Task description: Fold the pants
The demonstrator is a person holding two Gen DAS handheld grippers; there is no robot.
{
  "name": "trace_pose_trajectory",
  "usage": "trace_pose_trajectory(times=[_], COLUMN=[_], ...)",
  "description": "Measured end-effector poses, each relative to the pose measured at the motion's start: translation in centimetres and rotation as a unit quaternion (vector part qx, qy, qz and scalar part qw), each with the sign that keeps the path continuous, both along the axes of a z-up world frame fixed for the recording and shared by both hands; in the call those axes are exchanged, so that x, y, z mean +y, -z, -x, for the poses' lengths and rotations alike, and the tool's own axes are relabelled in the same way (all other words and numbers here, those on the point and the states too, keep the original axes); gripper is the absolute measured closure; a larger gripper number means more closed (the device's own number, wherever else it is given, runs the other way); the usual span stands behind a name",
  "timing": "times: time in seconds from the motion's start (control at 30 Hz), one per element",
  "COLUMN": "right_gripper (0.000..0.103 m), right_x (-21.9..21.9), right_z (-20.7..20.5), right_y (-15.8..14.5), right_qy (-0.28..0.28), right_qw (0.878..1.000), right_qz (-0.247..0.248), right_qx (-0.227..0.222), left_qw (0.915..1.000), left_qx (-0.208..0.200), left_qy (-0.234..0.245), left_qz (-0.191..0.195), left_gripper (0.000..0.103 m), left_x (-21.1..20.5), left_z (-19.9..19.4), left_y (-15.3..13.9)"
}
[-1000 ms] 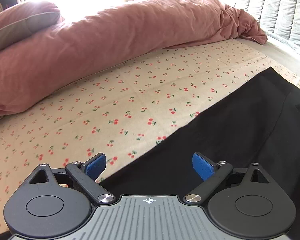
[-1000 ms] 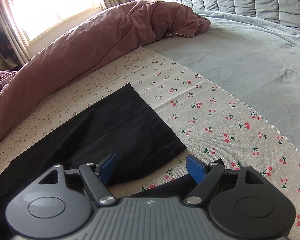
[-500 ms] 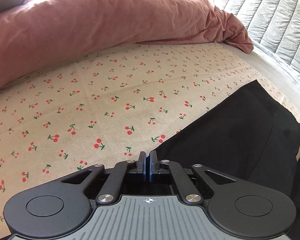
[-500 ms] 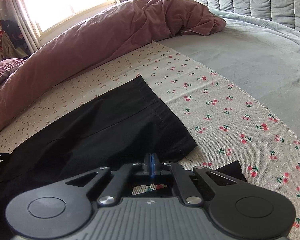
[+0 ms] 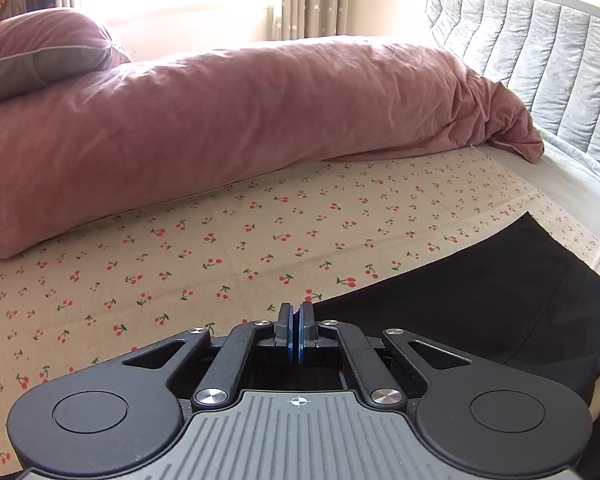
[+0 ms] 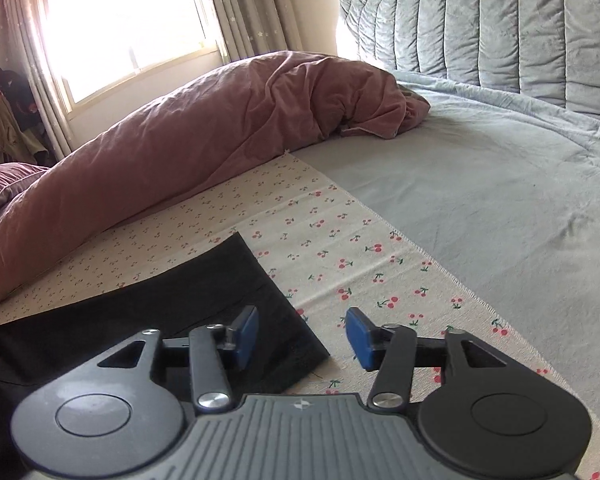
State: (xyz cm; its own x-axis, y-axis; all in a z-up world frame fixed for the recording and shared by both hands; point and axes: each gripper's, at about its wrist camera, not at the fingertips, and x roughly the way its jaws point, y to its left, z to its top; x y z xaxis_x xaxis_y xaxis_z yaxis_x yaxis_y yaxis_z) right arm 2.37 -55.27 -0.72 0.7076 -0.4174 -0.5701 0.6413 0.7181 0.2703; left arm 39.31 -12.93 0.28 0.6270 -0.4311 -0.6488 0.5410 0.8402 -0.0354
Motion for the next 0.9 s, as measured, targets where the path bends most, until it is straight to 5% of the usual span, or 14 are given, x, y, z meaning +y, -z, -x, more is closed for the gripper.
trace_pose_trajectory(times=[0.17, 0.2, 0.23, 0.27, 0.67, 0.77, 0.9], right_gripper=[0.049, 0.059, 0.093, 0.098, 0.1, 0.101, 0.101], right_x=[0.4, 1.0, 1.3, 1.4, 3.9, 1.5, -1.3], right_z=[-3.5, -4.0, -4.4, -4.5, -0.2, -1.2, -5.2], right_y=[3.8, 4.0, 4.1, 4.0, -9.1, -8.5, -2.5], right_qy=[-0.002, -0.002, -0.006, -0.009, -0.017, -0.009, -0.003], right_qw=[0.999, 0.998, 0.997, 0.998, 0.984, 0.99, 0.996], right_qz=[-0.007, 0.019, 0.035, 0.035, 0.16, 0.128, 0.081], right_qx=[0.049, 0.054, 0.062, 0.058, -0.076, -0.059, 0.029], left_qw=[0.9999, 0.9999, 0.9999, 0.9999, 0.9985, 0.9987, 0.9996], left_qx=[0.005, 0.004, 0.002, -0.003, -0.046, -0.039, -0.019], left_qy=[-0.007, -0.007, -0.006, -0.005, 0.001, -0.001, -0.006], left_qz=[-0.008, -0.01, -0.012, -0.015, 0.03, 0.032, -0.02], left_gripper=[0.103, 0.103, 0.103, 0.103, 0.103, 0.103, 0.102], left_x=[-0.1, -0.1, -0.2, -0.2, 1.6, 1.0, -1.6], left_z=[-0.3, -0.3, -0.2, -0.1, 0.2, -0.6, -2.0], left_y=[0.9, 0.9, 0.8, 0.7, -3.6, -2.7, 1.4])
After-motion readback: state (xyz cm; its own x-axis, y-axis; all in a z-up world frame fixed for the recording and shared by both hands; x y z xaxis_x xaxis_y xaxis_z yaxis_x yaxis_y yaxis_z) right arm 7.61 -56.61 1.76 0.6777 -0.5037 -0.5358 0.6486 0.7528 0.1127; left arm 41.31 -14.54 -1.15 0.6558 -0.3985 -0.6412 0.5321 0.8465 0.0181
